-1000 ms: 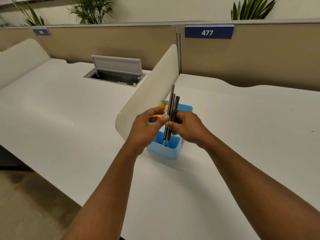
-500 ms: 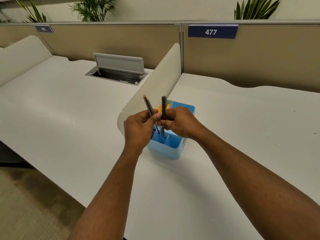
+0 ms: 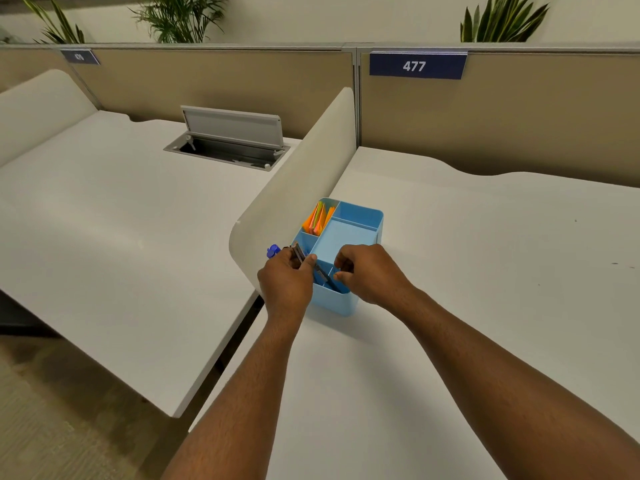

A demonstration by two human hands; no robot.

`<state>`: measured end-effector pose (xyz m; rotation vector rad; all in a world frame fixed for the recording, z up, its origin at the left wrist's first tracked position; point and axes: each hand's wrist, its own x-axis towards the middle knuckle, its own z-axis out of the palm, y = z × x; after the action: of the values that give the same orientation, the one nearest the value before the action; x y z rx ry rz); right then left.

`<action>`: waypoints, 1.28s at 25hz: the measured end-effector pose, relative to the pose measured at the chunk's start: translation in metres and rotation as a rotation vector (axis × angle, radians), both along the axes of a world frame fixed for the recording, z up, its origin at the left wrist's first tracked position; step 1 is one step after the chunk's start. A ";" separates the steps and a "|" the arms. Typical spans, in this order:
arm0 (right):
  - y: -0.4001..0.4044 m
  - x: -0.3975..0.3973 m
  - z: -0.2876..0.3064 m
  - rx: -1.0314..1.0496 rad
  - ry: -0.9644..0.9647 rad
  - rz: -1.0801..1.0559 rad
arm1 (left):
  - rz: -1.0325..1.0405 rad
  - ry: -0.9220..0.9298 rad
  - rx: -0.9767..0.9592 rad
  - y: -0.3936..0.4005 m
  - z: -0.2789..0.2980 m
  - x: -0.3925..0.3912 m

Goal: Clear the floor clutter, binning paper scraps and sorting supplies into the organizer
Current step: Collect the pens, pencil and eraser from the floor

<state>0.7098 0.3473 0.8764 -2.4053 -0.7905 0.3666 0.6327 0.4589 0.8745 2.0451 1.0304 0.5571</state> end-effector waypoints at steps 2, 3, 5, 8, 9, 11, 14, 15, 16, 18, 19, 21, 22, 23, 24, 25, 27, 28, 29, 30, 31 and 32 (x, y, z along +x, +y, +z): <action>-0.005 -0.004 -0.001 0.029 0.003 -0.022 | 0.022 0.021 0.059 -0.001 0.002 -0.005; -0.008 -0.006 -0.002 0.046 -0.005 -0.039 | 0.031 0.016 0.076 0.000 0.004 -0.009; -0.015 -0.014 -0.002 0.082 -0.033 -0.075 | 0.045 -0.023 0.067 0.001 0.010 -0.018; -0.026 -0.025 -0.004 0.153 -0.052 -0.139 | 0.090 -0.074 0.038 0.005 0.018 -0.031; -0.030 -0.031 -0.004 0.177 -0.062 -0.158 | 0.097 -0.092 0.030 0.005 0.019 -0.037; -0.039 -0.043 -0.006 0.208 -0.093 -0.193 | 0.117 -0.084 0.039 0.004 0.017 -0.048; -0.060 -0.067 -0.011 0.211 -0.123 -0.243 | 0.043 -0.007 0.191 -0.008 0.005 -0.074; -0.069 -0.076 -0.014 0.206 -0.130 -0.259 | -0.023 0.007 0.240 -0.014 0.001 -0.084; -0.078 -0.086 -0.017 0.197 -0.136 -0.276 | -0.101 0.023 0.280 -0.020 -0.003 -0.095; -0.098 -0.109 -0.024 0.165 -0.148 -0.315 | -0.274 0.081 0.359 -0.028 -0.013 -0.113; -0.107 -0.126 -0.028 0.137 -0.148 -0.343 | -0.365 0.119 0.390 -0.032 -0.018 -0.123; -0.123 -0.160 -0.037 0.084 -0.138 -0.408 | -0.523 0.178 0.439 -0.037 -0.028 -0.142; -0.129 -0.180 -0.042 0.061 -0.133 -0.447 | -0.595 0.205 0.462 -0.041 -0.032 -0.154; -0.135 -0.200 -0.047 0.040 -0.128 -0.486 | -0.665 0.231 0.489 -0.044 -0.035 -0.165; -0.140 -0.225 -0.052 0.020 -0.126 -0.526 | -0.738 0.253 0.517 -0.047 -0.037 -0.179; -0.145 -0.248 -0.055 -0.006 -0.129 -0.556 | -0.809 0.272 0.545 -0.050 -0.039 -0.192; -0.155 -0.295 -0.059 -0.098 -0.166 -0.588 | -0.939 0.295 0.586 -0.056 -0.045 -0.221; -0.161 -0.318 -0.058 -0.154 -0.204 -0.600 | -0.993 0.284 0.594 -0.059 -0.048 -0.235; -0.167 -0.343 -0.057 -0.204 -0.243 -0.623 | -1.047 0.260 0.598 -0.062 -0.052 -0.251; -0.175 -0.367 -0.054 -0.240 -0.271 -0.652 | -1.097 0.237 0.596 -0.067 -0.054 -0.266; -0.185 -0.390 -0.051 -0.263 -0.285 -0.685 | -1.142 0.220 0.591 -0.073 -0.055 -0.280; -0.197 -0.413 -0.046 -0.281 -0.293 -0.723 | -1.185 0.205 0.595 -0.081 -0.055 -0.294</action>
<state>0.2968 0.1504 0.8300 -2.8416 0.0666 -0.1809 0.3388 0.3778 0.8198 2.7887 -0.4216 -0.0103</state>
